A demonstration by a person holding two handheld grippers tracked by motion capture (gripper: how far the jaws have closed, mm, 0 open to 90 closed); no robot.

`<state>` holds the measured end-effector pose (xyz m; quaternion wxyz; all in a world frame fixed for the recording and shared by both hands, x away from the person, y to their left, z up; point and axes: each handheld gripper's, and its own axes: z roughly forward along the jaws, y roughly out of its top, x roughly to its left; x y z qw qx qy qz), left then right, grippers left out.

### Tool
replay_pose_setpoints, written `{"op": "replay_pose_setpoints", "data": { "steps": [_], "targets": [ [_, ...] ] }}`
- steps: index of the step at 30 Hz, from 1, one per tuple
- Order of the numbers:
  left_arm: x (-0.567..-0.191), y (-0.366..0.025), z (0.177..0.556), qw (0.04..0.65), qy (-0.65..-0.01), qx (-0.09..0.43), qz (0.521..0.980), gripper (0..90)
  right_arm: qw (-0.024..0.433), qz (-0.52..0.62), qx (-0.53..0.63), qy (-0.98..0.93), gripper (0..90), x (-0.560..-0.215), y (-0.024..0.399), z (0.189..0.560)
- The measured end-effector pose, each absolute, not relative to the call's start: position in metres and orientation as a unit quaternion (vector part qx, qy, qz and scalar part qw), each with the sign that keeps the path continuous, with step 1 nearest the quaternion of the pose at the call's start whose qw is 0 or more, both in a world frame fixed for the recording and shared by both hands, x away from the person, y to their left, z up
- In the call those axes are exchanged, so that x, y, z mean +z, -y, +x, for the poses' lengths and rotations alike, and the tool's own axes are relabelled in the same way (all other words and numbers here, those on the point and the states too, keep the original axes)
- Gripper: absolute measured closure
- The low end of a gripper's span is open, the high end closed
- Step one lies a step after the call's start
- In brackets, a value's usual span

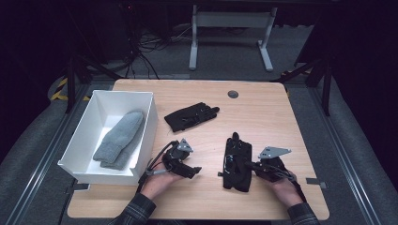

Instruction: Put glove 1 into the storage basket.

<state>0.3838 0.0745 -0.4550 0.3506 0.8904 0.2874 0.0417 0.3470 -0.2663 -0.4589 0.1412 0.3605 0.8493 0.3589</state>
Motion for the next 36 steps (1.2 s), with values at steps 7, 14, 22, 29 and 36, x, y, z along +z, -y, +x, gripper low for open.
{"op": "replay_pose_setpoints", "data": {
  "steps": [7,14,22,29,36],
  "targets": [
    [-0.454,-0.075,0.384,0.357,-0.285,0.046,0.888,24.4,0.140,0.370,0.354,-0.848,88.7,-0.457,0.282,0.343],
    [-0.446,-0.079,0.391,0.370,-0.295,0.065,0.879,50.5,0.130,0.370,0.370,-0.842,59.9,-0.455,0.285,0.341],
    [-0.433,-0.081,0.411,0.370,-0.337,0.091,0.861,89.6,0.151,0.380,0.385,-0.827,33.5,-0.456,0.303,0.337],
    [-0.435,-0.076,0.432,0.373,-0.361,0.105,0.848,89.8,0.169,0.401,0.375,-0.819,29.0,-0.461,0.323,0.340],
    [-0.439,-0.070,0.459,0.363,-0.378,0.126,0.842,89.8,0.177,0.424,0.373,-0.806,26.7,-0.465,0.337,0.344]
  ]
}}
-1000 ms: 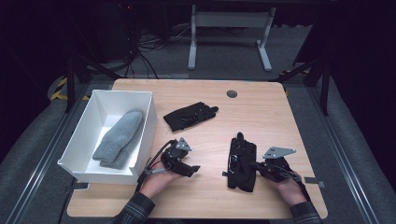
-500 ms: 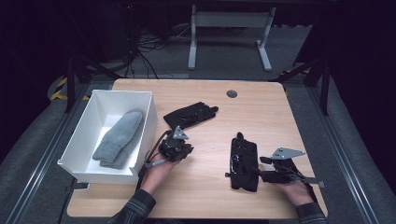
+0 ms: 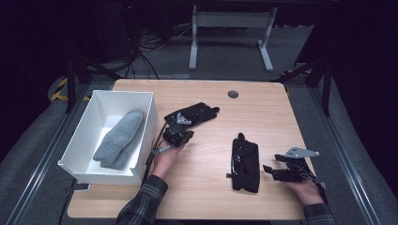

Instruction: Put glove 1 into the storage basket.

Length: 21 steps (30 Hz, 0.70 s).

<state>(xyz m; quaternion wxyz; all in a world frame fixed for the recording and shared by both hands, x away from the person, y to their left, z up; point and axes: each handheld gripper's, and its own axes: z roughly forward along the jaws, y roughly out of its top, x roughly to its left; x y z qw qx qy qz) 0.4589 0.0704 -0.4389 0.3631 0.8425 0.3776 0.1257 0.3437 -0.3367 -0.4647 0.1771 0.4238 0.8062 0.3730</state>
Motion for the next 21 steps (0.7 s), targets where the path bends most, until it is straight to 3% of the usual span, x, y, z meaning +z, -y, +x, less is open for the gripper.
{"op": "replay_pose_setpoints", "data": {
  "steps": [14,21],
  "targets": [
    [-0.445,-0.056,0.510,0.319,-0.385,0.171,0.849,89.8,0.191,0.416,0.364,-0.811,22.2,-0.468,0.335,0.344],
    [-0.454,-0.054,0.516,0.313,-0.393,0.152,0.851,89.9,0.189,0.418,0.366,-0.810,22.3,-0.468,0.335,0.344]
  ]
}}
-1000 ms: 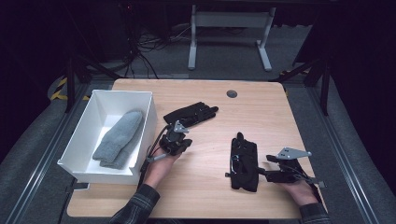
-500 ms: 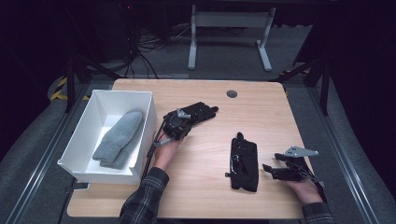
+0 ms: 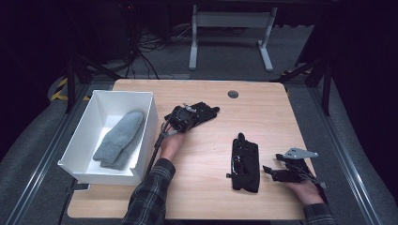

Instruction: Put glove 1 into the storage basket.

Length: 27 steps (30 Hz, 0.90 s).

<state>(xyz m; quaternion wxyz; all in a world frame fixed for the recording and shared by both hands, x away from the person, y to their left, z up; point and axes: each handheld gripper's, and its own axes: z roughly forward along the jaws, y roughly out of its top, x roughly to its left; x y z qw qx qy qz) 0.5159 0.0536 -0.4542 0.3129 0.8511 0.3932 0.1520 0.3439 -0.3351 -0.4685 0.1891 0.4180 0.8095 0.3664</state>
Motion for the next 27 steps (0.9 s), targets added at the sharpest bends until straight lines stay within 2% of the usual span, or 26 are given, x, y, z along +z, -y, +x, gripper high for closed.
{"op": "replay_pose_setpoints", "data": {
  "steps": [13,27],
  "targets": [
    [-0.455,-0.057,0.492,0.337,-0.391,0.094,0.851,90.0,0.192,0.416,0.363,-0.811,22.5,-0.469,0.334,0.344],
    [-0.456,-0.051,0.444,0.347,-0.378,0.075,0.855,90.0,0.194,0.414,0.361,-0.813,22.2,-0.469,0.333,0.344]
  ]
}}
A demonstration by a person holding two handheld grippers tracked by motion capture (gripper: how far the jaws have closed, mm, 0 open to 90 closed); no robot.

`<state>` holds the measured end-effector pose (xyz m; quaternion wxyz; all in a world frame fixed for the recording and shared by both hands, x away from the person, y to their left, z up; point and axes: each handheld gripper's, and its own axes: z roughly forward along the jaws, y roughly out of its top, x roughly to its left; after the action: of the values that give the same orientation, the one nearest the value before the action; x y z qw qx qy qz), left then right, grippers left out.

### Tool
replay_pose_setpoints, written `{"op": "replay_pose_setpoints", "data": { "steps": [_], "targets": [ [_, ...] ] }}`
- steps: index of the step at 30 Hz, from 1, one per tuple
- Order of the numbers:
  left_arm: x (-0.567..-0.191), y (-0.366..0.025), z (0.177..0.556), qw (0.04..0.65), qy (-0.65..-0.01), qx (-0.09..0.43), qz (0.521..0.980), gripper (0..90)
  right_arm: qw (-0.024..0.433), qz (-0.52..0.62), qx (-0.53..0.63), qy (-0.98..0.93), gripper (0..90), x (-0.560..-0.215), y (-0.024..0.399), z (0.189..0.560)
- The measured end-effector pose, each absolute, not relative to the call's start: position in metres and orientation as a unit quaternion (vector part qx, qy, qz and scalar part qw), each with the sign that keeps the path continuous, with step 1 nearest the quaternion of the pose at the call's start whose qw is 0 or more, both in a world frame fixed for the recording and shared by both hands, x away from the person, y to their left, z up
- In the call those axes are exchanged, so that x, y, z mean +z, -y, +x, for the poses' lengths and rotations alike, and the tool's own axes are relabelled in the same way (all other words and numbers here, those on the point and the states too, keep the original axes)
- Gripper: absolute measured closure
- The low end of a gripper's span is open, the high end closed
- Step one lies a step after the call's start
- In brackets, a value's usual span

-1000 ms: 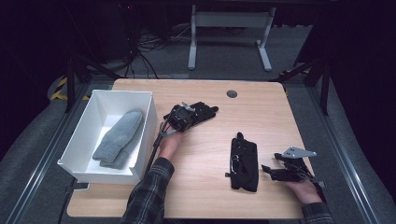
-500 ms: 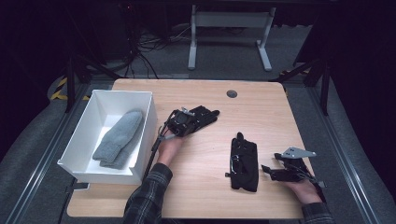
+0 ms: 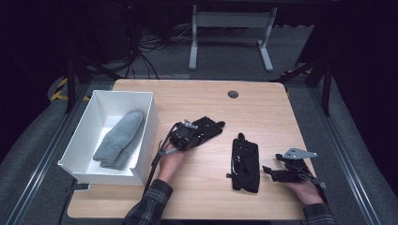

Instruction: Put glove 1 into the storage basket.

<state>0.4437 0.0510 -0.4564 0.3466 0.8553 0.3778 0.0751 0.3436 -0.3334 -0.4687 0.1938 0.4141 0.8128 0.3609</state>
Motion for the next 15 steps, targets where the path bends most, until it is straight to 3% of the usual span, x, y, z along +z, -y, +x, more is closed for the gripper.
{"op": "replay_pose_setpoints", "data": {
  "steps": [9,15],
  "targets": [
    [-0.456,-0.049,0.423,0.353,-0.374,0.067,0.855,89.9,0.194,0.414,0.361,-0.813,22.2,-0.469,0.333,0.344],
    [-0.439,-0.053,0.429,0.365,-0.374,0.089,0.848,89.9,0.194,0.414,0.360,-0.813,22.2,-0.469,0.333,0.344]
  ]
}}
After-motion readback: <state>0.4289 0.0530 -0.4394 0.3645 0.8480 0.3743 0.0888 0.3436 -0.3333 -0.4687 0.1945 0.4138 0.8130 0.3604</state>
